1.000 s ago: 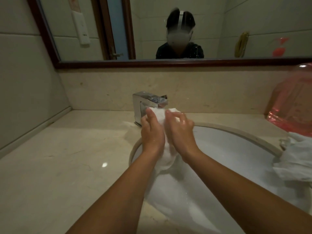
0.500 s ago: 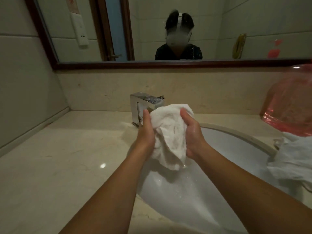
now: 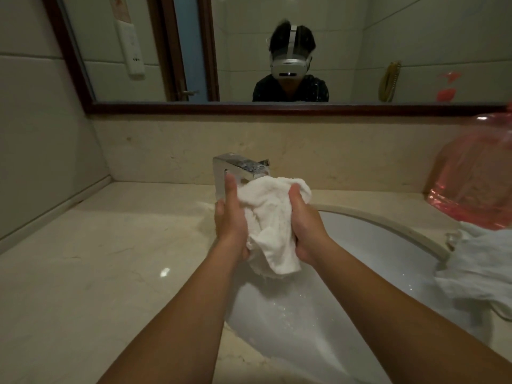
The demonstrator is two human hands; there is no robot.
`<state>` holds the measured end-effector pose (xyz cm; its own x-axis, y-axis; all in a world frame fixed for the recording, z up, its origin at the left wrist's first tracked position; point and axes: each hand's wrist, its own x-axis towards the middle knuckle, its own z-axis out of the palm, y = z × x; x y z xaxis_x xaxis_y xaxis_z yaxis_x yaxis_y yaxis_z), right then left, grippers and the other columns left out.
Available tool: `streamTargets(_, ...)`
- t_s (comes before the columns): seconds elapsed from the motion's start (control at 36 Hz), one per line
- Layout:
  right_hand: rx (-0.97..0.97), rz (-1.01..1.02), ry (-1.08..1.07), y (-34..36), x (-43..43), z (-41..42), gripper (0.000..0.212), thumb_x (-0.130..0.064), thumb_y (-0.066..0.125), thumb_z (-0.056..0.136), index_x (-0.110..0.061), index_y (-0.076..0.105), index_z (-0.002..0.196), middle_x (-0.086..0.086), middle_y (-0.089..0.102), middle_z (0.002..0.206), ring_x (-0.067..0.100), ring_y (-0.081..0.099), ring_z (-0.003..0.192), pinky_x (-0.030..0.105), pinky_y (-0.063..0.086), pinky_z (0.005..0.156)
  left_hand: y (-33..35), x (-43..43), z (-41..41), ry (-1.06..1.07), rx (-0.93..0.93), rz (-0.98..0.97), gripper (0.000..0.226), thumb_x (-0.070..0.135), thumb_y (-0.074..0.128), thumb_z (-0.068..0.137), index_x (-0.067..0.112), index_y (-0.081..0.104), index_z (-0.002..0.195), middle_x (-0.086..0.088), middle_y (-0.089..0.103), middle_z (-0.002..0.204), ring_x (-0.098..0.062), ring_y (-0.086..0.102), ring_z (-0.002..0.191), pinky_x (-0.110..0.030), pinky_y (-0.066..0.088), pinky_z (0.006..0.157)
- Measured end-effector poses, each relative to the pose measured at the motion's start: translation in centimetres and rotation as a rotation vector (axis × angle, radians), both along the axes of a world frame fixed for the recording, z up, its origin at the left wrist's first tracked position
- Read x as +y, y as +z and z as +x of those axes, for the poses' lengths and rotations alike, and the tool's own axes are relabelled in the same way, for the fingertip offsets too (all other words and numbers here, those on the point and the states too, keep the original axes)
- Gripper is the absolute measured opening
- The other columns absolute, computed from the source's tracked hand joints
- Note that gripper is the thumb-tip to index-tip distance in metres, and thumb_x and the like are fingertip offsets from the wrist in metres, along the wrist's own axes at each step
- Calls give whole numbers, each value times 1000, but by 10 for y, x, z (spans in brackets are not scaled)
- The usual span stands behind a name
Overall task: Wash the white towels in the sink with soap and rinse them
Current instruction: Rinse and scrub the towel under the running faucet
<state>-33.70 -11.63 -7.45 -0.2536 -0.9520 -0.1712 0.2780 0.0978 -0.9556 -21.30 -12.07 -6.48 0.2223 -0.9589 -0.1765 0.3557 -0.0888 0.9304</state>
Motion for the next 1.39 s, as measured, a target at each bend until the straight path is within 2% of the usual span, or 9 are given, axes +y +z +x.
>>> streamTargets(0.08, 55, 52, -100, 0, -1, 4, 65, -74, 48, 99, -16, 70, 118, 7, 79, 107, 29, 76, 99, 51, 62, 96, 9, 11, 4, 72, 18, 40, 116, 113, 49, 40, 21, 73, 107, -7, 78, 104, -31, 76, 95, -52, 62, 91)
streamTargets(0.17, -8, 137, -200, -6, -8, 6, 66, -67, 48, 102, -12, 56, 138, 12, 70, 125, 33, 69, 110, 51, 58, 102, 12, 14, 5, 64, -38, 79, 94, 105, 51, 63, 18, 71, 93, -10, 77, 97, -33, 76, 89, -53, 64, 87)
streamTargets(0.22, -74, 210, -271, -10, -11, 6, 73, -63, 50, 103, -12, 36, 153, 17, 59, 142, 39, 62, 122, 54, 52, 109, 11, 14, 5, 29, -136, 75, 91, 99, 48, 74, 15, 74, 96, -10, 79, 93, -32, 77, 87, -48, 64, 83)
streamTargets(0.31, -126, 249, -306, -12, -13, 2, 64, -54, 48, 107, -20, 25, 156, 17, 56, 145, 40, 61, 124, 55, 50, 111, 7, 11, 4, -14, -227, 64, 111, 106, 41, 63, 15, 75, 116, -8, 79, 100, -29, 75, 92, -41, 60, 83)
streamTargets(0.39, -165, 188, -230, -7, -11, -2, 59, -53, 45, 109, -28, 25, 158, 12, 58, 142, 37, 60, 125, 55, 49, 112, 5, 6, 0, -31, -290, 23, 127, 107, 31, 56, 18, 61, 142, -9, 71, 130, -32, 67, 117, -53, 53, 105)
streamTargets(0.5, -158, 112, -103, 0, -8, 0, 49, -64, 49, 103, -37, 34, 141, 9, 62, 131, 35, 65, 117, 56, 52, 108, 0, -3, -8, -81, -400, -54, 142, 115, 14, 51, 22, 48, 153, -10, 58, 149, -34, 58, 133, -56, 45, 114)
streamTargets(0.61, -36, 41, 1, -2, -5, -2, 41, -66, 44, 105, -48, 31, 140, 5, 60, 135, 32, 63, 119, 55, 52, 108, 6, 2, -8, -109, -364, -105, 91, 84, 20, 97, 23, 35, 164, -3, 41, 166, -27, 42, 149, -36, 35, 110)
streamTargets(0.75, 125, -70, -4, -3, -3, 0, 42, -61, 43, 108, -52, 30, 147, 5, 57, 140, 29, 61, 123, 55, 52, 109, 1, -3, -6, -47, -338, -101, 82, 81, 29, 99, 26, 43, 158, -2, 50, 158, -26, 50, 142, -42, 43, 111)
streamTargets(1.39, 146, -51, 30, -6, -5, 7, 45, -56, 38, 110, -44, 24, 151, 2, 58, 133, 26, 62, 118, 54, 53, 108, 0, -7, 0, 62, -279, 31, 83, 81, 36, 98, 25, 40, 159, -6, 51, 157, -33, 51, 140, -55, 42, 116)
